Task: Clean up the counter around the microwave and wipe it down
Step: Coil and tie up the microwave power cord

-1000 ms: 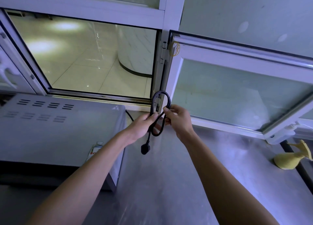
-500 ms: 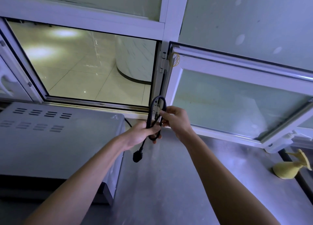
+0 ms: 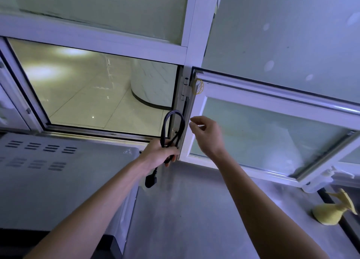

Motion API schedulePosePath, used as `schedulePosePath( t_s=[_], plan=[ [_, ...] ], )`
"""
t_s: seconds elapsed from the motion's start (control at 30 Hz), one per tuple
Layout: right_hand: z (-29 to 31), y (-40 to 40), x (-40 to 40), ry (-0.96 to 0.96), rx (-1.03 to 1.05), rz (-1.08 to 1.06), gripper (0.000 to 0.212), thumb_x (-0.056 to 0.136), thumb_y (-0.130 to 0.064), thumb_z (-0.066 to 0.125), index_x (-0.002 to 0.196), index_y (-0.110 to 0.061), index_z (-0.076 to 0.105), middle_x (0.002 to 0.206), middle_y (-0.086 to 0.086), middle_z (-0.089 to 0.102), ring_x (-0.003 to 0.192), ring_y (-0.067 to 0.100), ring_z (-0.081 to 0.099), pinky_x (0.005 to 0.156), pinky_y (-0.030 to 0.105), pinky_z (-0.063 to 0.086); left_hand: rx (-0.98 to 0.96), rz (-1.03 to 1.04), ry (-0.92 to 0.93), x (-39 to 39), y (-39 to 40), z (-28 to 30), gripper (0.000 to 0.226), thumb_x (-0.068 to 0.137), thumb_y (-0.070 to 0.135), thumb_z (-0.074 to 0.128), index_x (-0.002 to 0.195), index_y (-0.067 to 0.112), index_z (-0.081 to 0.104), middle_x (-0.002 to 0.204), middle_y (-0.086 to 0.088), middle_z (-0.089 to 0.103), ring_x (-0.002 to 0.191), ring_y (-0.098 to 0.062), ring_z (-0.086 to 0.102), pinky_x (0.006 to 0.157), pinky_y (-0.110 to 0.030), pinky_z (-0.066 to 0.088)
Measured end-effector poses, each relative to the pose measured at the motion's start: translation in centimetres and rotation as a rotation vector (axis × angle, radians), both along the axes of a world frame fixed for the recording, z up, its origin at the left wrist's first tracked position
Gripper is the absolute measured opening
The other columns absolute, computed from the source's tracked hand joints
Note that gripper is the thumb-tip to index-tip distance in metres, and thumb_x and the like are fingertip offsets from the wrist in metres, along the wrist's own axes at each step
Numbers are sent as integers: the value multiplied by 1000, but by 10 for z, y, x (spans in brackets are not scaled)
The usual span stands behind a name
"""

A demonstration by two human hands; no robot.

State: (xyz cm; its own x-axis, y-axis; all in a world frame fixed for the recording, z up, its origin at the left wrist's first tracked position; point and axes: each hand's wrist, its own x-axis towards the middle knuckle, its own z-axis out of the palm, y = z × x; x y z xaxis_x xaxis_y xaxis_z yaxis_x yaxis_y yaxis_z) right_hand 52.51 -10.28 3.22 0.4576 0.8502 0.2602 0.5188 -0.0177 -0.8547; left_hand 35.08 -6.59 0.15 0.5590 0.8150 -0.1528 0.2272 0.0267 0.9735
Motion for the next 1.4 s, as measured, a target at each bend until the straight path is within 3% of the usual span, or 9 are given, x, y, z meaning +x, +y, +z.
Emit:
schedulePosePath(
  t_s=[0.23, 0.43, 0.63, 0.9, 1.03, 1.1, 1.17, 1.27, 1.4],
  plan=[
    [53, 42, 25, -369, 241, -128, 21, 93, -21, 64, 112, -15, 71, 101, 2, 67, 79, 15, 60, 72, 25, 47, 18, 83, -92, 19, 36, 44, 19, 85, 7, 70, 67, 5, 65, 54, -10, 59, 46, -18, 49, 43, -24, 39],
    [75, 84, 43, -572, 121, -166, 20, 93, -19, 59, 99, -3, 70, 101, 15, 62, 94, 34, 56, 75, 36, 46, 51, 9, -85, 26, 62, 49, 12, 87, 8, 72, 77, 4, 68, 68, -14, 69, 57, -21, 58, 56, -32, 47],
    [77, 97, 47, -656, 33, -210, 24, 92, -16, 56, 79, -5, 72, 93, 10, 57, 87, 29, 53, 64, 32, 38, 21, -67, -96, 30, 65, 33, 14, 90, 7, 71, 79, 2, 65, 71, -17, 69, 53, -27, 59, 52, -29, 48],
    [79, 106, 43, -673, 88, -194, 20, 82, -6, 53, 66, -4, 66, 83, 8, 57, 75, 28, 53, 56, 39, 48, 19, -153, -111, 22, 56, 15, 13, 94, 13, 66, 87, 4, 62, 75, -16, 70, 55, -27, 56, 56, -27, 46],
    [71, 90, 39, -485, 180, -115, 16, 89, -17, 62, 80, -11, 74, 86, 2, 61, 79, 19, 57, 62, 29, 44, -29, -133, -158, 16, 48, 1, 13, 93, 11, 68, 80, 7, 65, 70, -18, 65, 54, -27, 53, 55, -32, 43],
    [61, 67, 32, -363, 195, -78, 13, 91, -21, 66, 84, -13, 74, 86, -1, 66, 80, 11, 60, 68, 17, 44, -54, -125, -144, 13, 40, -8, 16, 94, 13, 66, 84, 0, 65, 68, -18, 65, 54, -27, 52, 53, -31, 43],
    [39, 39, 26, -213, 132, -73, 14, 92, -24, 67, 84, -15, 73, 79, -8, 69, 73, 1, 62, 63, 8, 42, -84, -124, -115, 11, 31, -19, 29, 97, 17, 63, 88, -10, 60, 66, -17, 63, 53, -27, 51, 50, -29, 40],
    [-16, -4, 26, 67, 25, -75, 14, 90, -21, 71, 79, -13, 73, 65, -9, 67, 58, -1, 57, 59, 16, 44, -159, -168, -73, 5, 17, -38, 29, 97, 27, 62, 86, 0, 61, 67, -18, 62, 54, -25, 50, 48, -28, 39],
    [-92, -57, 27, 347, -150, -130, 15, 84, -25, 74, 76, -13, 76, 75, 7, 74, 67, 10, 59, 68, 32, 48, -242, -253, 48, 1, -3, -59, 31, 99, 35, 55, 88, 6, 61, 72, -19, 62, 50, -24, 49, 51, -29, 37]
  ],
)
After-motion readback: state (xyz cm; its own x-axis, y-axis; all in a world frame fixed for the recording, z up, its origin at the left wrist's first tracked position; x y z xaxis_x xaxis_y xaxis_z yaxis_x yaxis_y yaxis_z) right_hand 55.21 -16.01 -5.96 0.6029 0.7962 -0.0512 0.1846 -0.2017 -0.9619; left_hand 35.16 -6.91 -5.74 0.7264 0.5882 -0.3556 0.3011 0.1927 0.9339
